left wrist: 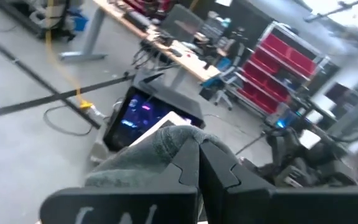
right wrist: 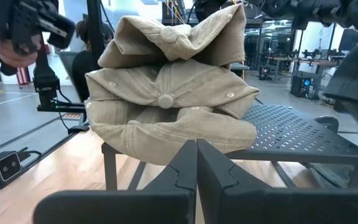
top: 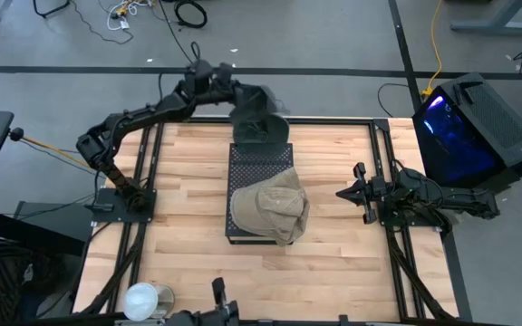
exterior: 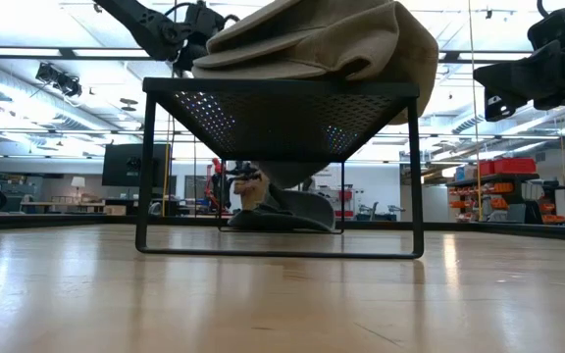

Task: Pick & Place hat
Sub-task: Put the bottom gray cap on the shelf

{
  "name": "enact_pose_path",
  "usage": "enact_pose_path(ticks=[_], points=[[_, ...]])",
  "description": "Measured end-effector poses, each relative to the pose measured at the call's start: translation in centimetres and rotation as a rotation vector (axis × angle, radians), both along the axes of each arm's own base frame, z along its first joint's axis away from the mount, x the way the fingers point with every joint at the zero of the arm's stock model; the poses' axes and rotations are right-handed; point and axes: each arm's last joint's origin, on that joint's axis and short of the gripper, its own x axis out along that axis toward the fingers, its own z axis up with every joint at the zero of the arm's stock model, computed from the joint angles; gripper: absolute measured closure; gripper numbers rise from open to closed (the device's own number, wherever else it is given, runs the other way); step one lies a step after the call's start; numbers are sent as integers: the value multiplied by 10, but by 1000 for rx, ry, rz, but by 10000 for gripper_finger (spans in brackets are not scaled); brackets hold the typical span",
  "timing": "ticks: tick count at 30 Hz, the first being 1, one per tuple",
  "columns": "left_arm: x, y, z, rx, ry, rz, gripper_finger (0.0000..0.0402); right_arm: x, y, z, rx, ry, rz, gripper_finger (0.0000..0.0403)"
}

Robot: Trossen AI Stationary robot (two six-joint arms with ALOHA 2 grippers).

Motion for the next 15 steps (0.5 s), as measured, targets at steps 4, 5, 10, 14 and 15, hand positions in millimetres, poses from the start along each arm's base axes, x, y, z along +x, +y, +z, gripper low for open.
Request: enact_pose_path(ticks=[4,5,10,14,15], points=[[4,-4,13,96,-11,-71,401,0,0,0,0,0,0,396],[5,-5,16,114,-13,-90,401,0,0,0,0,0,0,396],[12,-13,26,211,-22,-183,401,0,0,0,0,-1,0,396],[17,-20,29,261,-26,-244,401,0,0,0,0,0,0,396],[18,-21,29,267,-25,-254,401,0,0,0,0,-1,0,396]])
